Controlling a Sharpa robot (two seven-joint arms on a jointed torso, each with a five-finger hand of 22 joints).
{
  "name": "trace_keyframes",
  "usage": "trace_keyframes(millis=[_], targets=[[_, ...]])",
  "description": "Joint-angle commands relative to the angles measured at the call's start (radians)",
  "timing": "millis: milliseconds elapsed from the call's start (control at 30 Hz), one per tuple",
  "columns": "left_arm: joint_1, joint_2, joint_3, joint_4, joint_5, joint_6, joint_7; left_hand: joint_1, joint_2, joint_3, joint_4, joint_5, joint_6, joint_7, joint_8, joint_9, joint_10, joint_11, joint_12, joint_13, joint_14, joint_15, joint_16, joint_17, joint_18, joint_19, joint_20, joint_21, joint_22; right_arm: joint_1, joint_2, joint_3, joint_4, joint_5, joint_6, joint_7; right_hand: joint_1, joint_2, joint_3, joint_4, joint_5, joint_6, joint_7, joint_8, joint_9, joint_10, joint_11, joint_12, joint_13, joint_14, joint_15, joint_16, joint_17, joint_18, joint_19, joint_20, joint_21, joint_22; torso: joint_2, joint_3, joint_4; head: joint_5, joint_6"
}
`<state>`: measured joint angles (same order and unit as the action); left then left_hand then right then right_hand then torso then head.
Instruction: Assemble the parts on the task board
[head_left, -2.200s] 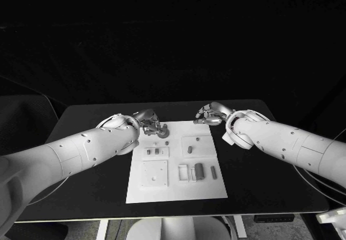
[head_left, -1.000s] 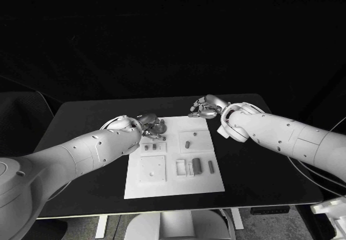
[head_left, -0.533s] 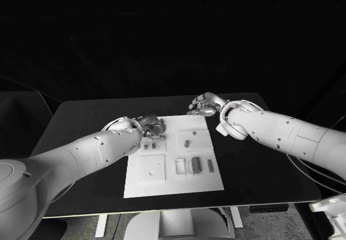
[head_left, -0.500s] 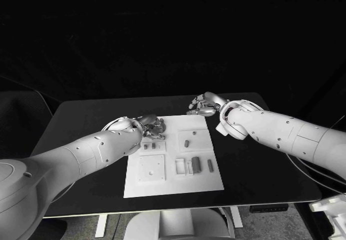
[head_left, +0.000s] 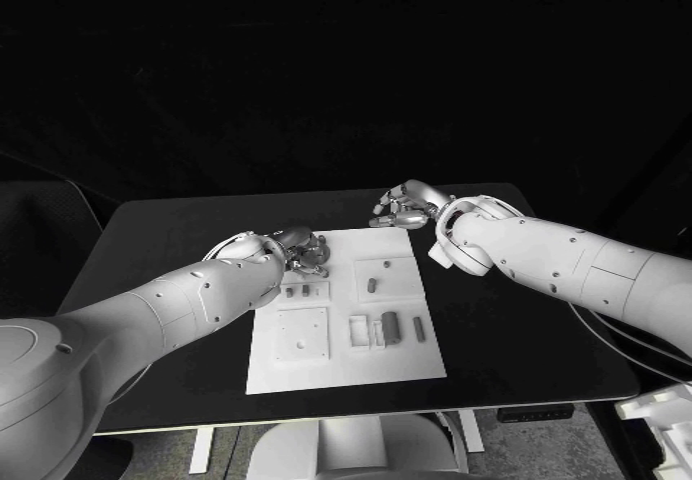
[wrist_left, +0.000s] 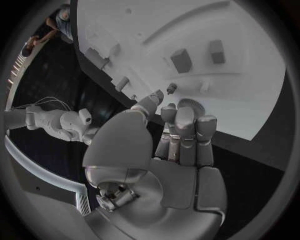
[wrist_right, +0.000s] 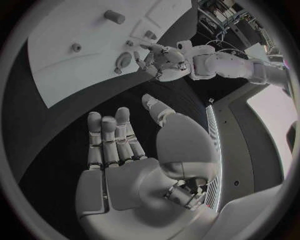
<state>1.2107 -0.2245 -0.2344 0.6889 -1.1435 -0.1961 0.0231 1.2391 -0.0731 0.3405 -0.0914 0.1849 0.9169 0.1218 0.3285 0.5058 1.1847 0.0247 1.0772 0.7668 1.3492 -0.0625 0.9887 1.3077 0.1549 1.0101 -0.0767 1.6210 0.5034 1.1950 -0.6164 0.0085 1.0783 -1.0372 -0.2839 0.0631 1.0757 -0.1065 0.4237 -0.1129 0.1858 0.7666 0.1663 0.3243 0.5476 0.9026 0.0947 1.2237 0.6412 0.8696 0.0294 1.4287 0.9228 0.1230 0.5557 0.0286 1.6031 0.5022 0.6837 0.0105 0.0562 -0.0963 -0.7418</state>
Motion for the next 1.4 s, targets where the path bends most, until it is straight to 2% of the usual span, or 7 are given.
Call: trace_keyframes(millis=[33, 300, 567, 700, 867, 967, 1400], targets=[[0.0, 0.006, 0.001, -0.009, -0.003, -0.004, -0.009, 0.001, -0.011, 0.004, -0.005, 0.0, 0.021, 0.017, 0.001, -0.001, 0.002, -0.004, 0.011, 0.004, 0.004, -0.005, 0.013, 0.069, 0.025, 0.007, 0.0, 0.007, 0.003, 0.003, -0.001, 0.001, 0.005, -0.003, 0.0, 0.002, -0.001, -0.009, -0.004, 0.0, -0.003, 0.005, 0.002, 0.005, 0.001, 0.005, -0.004, 0.003, -0.001, 0.003, -0.001, 0.006, -0.002, -0.004, 0.003, -0.006, 0.001, -0.001, 0.001, -0.0009, 0.0002, -0.002, -0.001], [0.0, 0.012, 0.001, -0.032, -0.003, 0.0, -0.008, -0.006, -0.029, -0.002, -0.008, -0.001, 0.015, 0.015, -0.004, -0.003, 0.002, -0.006, 0.025, 0.012, 0.005, -0.008, 0.033, 0.07, 0.027, 0.01, -0.001, 0.018, 0.009, 0.011, -0.003, 0.001, 0.014, -0.002, -0.001, 0.001, -0.002, -0.009, -0.004, 0.0, -0.003, 0.005, 0.002, 0.005, 0.001, 0.005, -0.004, 0.003, -0.001, 0.003, -0.001, 0.006, -0.002, -0.004, 0.003, -0.006, 0.001, -0.001, 0.002, -0.0008, 0.0001, -0.005, -0.004], [-0.004, 0.02, 0.001, -0.037, -0.003, 0.008, -0.009, -0.01, -0.038, -0.007, -0.009, -0.001, 0.014, 0.014, -0.005, -0.003, 0.001, -0.007, 0.032, 0.015, 0.004, -0.009, 0.042, 0.069, 0.028, 0.011, -0.001, 0.023, 0.011, 0.017, -0.003, 0.003, 0.017, -0.002, -0.001, 0.0, -0.002, -0.01, -0.005, 0.0, -0.003, 0.005, 0.002, 0.005, 0.001, 0.005, -0.004, 0.003, -0.001, 0.003, -0.001, 0.006, -0.002, -0.005, 0.004, -0.006, 0.001, -0.001, 0.0, -0.0012, 0.0008, -0.009, -0.013], [-0.007, 0.021, 0.001, -0.04, -0.003, 0.007, 0.001, -0.029, -0.05, -0.018, -0.004, -0.001, 0.008, 0.014, -0.009, -0.006, -0.001, -0.008, 0.043, 0.021, 0.001, -0.011, 0.059, 0.068, 0.029, 0.012, -0.002, 0.03, 0.015, 0.019, -0.004, 0.003, 0.019, -0.002, 0.0, -0.001, -0.002, -0.01, -0.005, 0.0, -0.003, 0.005, 0.002, 0.005, 0.001, 0.005, -0.004, 0.003, -0.001, 0.003, -0.001, 0.006, -0.002, -0.005, 0.004, -0.006, 0.001, -0.001, 0.001, -0.0024, 0.0, -0.012, -0.015], [-0.011, 0.024, 0.001, -0.041, -0.003, 0.019, 0.0, -0.056, -0.058, -0.035, 0.002, 0.0, 0.001, 0.013, -0.012, -0.008, -0.003, -0.01, 0.056, 0.027, -0.002, -0.013, 0.08, 0.066, 0.03, 0.012, -0.002, 0.04, 0.02, 0.021, -0.005, 0.003, 0.02, -0.002, -0.001, -0.001, -0.002, -0.01, -0.005, 0.0, -0.003, 0.005, 0.002, 0.005, 0.001, 0.005, -0.004, 0.003, -0.001, 0.003, -0.001, 0.006, -0.002, -0.005, 0.004, -0.006, 0.001, -0.001, 0.0, -0.0033, 0.0029, -0.016, -0.019], [-0.012, 0.025, 0.001, -0.038, -0.003, 0.023, -0.002, -0.063, -0.063, -0.043, 0.001, 0.001, 0.0, 0.013, -0.013, -0.009, -0.005, -0.011, 0.059, 0.029, -0.004, -0.014, 0.086, 0.065, 0.031, 0.011, -0.002, 0.042, 0.021, 0.022, -0.004, 0.004, 0.02, -0.002, -0.001, -0.002, -0.002, -0.01, -0.005, 0.0, -0.003, 0.005, 0.002, 0.005, 0.001, 0.005, -0.004, 0.003, -0.001, 0.003, -0.001, 0.006, -0.002, -0.005, 0.004, -0.006, 0.001, -0.001, -0.001, -0.0028, 0.0029, -0.015, -0.021], [-0.025, 0.038, 0.001, -0.061, -0.011, 0.012, 0.0, -0.057, -0.061, -0.046, -0.009, 0.003, -0.001, 0.009, -0.013, -0.01, -0.009, -0.012, 0.064, 0.031, -0.008, -0.015, 0.095, 0.063, 0.034, 0.009, -0.004, 0.044, 0.023, 0.027, -0.001, 0.005, 0.023, -0.002, -0.002, -0.003, -0.003, -0.011, -0.005, 0.0, -0.003, 0.004, 0.002, 0.005, 0.001, 0.006, -0.004, 0.004, -0.001, 0.003, -0.001, 0.006, -0.002, -0.005, 0.004, -0.006, 0.001, -0.001, 0.001, -0.0027, 0.0, -0.019, -0.022]])
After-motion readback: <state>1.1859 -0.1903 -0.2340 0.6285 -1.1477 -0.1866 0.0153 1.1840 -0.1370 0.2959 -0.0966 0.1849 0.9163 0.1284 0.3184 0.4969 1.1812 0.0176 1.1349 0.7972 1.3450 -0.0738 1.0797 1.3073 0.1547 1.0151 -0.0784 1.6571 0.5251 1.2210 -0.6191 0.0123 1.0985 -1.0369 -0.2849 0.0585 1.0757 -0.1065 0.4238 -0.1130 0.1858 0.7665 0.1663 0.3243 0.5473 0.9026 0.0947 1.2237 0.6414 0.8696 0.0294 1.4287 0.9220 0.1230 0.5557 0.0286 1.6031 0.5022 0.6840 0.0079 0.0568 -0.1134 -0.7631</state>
